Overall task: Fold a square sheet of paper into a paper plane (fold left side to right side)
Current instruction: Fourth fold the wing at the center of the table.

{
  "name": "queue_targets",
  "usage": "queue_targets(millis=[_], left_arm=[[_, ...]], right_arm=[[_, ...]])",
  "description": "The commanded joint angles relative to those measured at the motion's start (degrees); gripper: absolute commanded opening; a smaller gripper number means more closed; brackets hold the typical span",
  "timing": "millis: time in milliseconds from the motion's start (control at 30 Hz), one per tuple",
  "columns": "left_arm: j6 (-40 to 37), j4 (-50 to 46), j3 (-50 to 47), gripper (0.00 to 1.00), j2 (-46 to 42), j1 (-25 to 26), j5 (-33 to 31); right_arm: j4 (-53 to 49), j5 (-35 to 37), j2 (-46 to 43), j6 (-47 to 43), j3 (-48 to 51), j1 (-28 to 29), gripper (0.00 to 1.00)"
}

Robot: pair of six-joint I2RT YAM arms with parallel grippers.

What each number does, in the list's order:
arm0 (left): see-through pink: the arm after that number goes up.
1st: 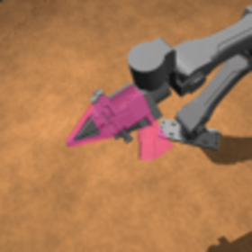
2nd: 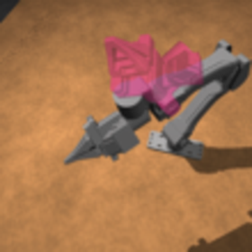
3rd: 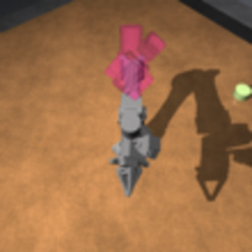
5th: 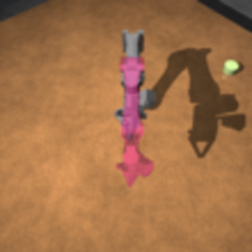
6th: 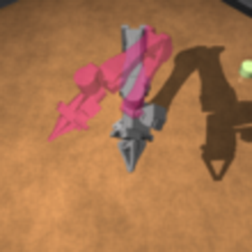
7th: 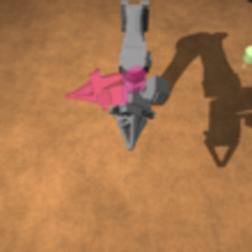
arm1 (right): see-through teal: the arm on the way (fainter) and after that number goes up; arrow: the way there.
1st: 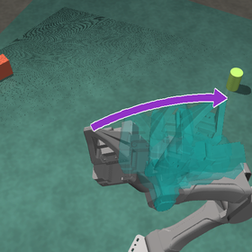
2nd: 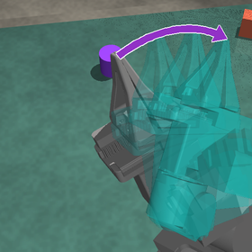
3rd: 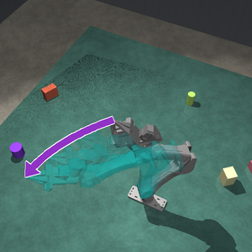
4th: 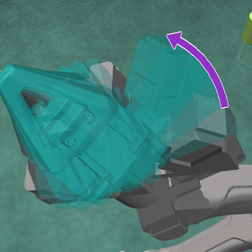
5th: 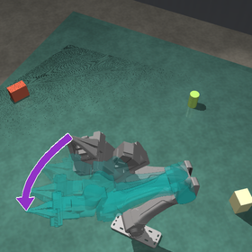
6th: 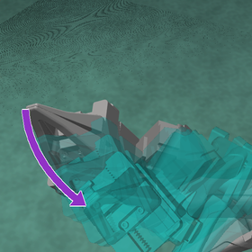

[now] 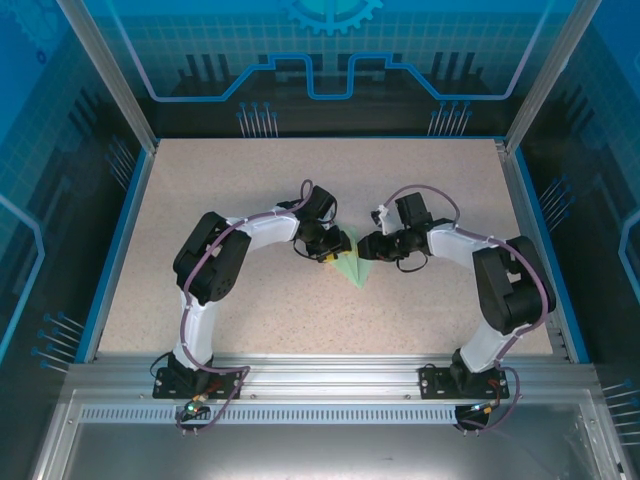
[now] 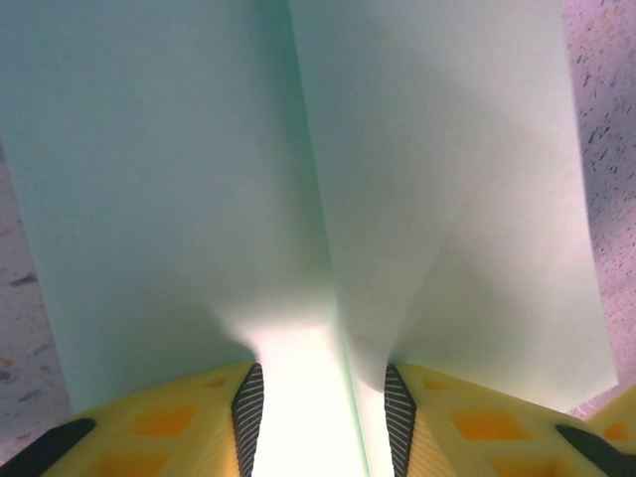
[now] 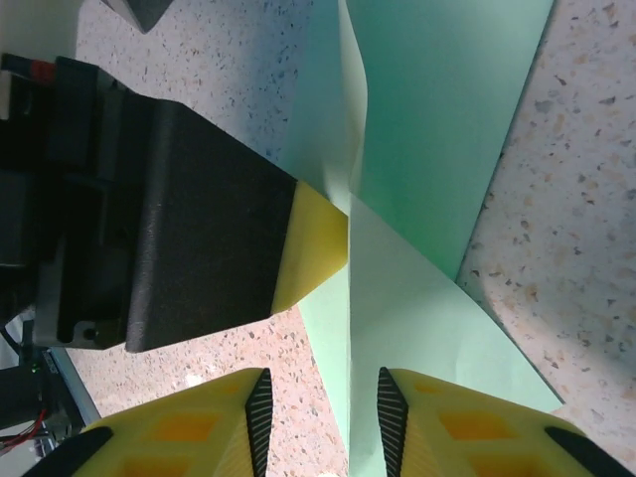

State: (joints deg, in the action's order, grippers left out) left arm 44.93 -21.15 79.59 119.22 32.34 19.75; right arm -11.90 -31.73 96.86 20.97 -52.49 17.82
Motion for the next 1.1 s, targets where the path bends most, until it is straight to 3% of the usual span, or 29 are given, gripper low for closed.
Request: queue_targets(millis=[0, 200, 333, 600, 1067], left_arm=[[-0.38, -2.46, 0.88, 0.42, 0.76, 0.70, -0.43], [-1.83, -3.78, -1.26, 0.42, -3.21, 0.67, -2.28], [-1.94, -3.57, -3.24, 0.45, -5.39, 0.55, -2.96], [-1.51, -2.65, -4.01, 0.47, -5.84, 0.61, -2.96], [-1.25, -2.68, -3.89, 0.47, -5.75, 0.39, -3.73]], right_arm=[[-0.32, -0.02, -0.24, -0.35, -0.01, -0.68, 0.39], [-2.52, 1.73, -1.67, -1.69, 0.29, -0.40, 0.43], [-4.83, 6.57, -2.40, -2.80, 0.25, 3.10, 0.44], [-3.71, 15.03, -2.34, -0.71, 1.02, 9.43, 0.44], [-6.87, 23.80, -0.99, -2.61, -1.20, 12.95, 0.46]])
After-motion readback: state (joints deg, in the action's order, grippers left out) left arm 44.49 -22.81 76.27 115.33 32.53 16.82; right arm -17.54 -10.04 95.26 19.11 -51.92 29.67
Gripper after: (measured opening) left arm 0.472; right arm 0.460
